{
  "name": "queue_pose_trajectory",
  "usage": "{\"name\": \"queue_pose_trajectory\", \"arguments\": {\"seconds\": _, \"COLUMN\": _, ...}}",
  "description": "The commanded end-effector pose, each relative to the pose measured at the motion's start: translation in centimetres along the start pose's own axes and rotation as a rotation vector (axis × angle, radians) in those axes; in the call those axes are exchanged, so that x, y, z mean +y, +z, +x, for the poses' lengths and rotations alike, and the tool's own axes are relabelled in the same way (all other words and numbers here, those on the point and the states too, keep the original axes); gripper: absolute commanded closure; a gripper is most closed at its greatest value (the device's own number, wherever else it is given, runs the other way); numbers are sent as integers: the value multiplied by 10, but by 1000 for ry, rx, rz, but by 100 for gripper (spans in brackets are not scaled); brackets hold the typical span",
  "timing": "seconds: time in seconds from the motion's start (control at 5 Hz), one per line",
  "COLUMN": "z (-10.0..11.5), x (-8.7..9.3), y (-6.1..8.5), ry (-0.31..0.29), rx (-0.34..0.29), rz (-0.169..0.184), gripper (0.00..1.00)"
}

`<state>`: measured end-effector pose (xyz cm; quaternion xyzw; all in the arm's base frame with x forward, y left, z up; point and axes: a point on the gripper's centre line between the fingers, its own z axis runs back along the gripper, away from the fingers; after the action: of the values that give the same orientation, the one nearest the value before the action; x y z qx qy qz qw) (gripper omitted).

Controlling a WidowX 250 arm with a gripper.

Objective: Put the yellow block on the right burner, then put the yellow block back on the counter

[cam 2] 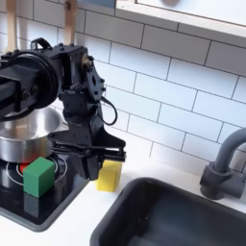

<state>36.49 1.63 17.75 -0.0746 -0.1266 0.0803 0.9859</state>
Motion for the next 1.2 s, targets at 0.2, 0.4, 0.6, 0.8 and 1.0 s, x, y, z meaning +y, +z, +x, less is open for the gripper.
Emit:
{"name": "queue_pose_trajectory", "arguments": {"seconds": 0.2, "z": -2, "x": -2, "y": 0, "ry": 21, "rx": -6, "rz": 9, "gripper": 0}}
{"name": "queue_pose_trajectory", "arguments": {"seconds": 0.4, "z": 3, "x": -4, "y": -3, "ry": 12, "rx": 1, "rz": 2, "gripper": 0}}
{"name": "queue_pose_trajectory", "arguments": {"seconds": 0.6, "z": 9, "x": -2, "y": -4, "ry": 22, "rx": 5, "rz": -1, "gripper": 0}}
{"name": "queue_pose_trajectory", "arguments": {"seconds": 0.8, "z": 16, "x": -3, "y": -12, "ry": 18, "rx": 17, "rz": 4, "gripper": 0}}
{"name": "queue_pose_trajectory", "arguments": {"seconds": 1.0, "z": 19, "x": -10, "y": -17, "ry": 11, "rx": 21, "rz": -5, "gripper": 0}}
